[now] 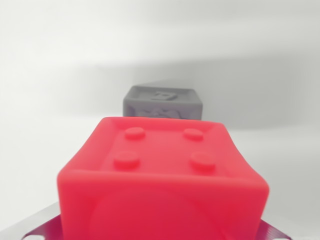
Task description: Destack cube
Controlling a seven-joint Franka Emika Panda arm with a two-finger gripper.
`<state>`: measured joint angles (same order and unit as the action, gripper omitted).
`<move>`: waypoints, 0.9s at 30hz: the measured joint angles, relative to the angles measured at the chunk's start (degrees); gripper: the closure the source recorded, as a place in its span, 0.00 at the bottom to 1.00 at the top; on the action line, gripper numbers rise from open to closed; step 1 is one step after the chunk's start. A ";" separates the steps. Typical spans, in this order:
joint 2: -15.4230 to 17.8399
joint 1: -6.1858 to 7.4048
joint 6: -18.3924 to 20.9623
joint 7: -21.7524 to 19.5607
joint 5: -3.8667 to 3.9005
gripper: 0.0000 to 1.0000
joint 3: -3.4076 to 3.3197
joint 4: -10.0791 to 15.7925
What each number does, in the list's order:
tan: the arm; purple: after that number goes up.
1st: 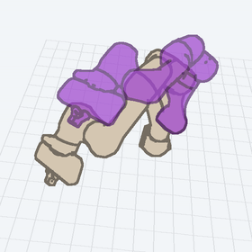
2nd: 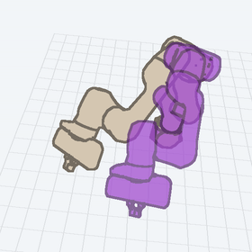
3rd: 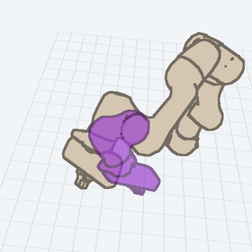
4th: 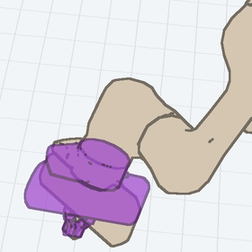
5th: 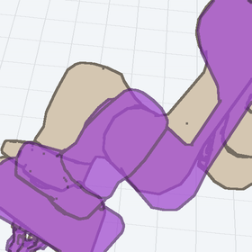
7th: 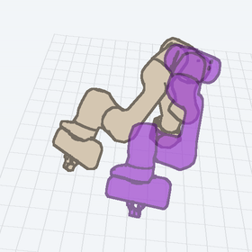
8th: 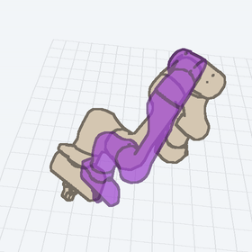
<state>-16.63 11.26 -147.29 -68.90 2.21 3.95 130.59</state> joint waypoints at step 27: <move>6.25 -1.46 6.41 5.13 -0.84 1.00 -0.25 0.04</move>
<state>-10.38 9.79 -140.88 -63.78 1.37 3.70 130.63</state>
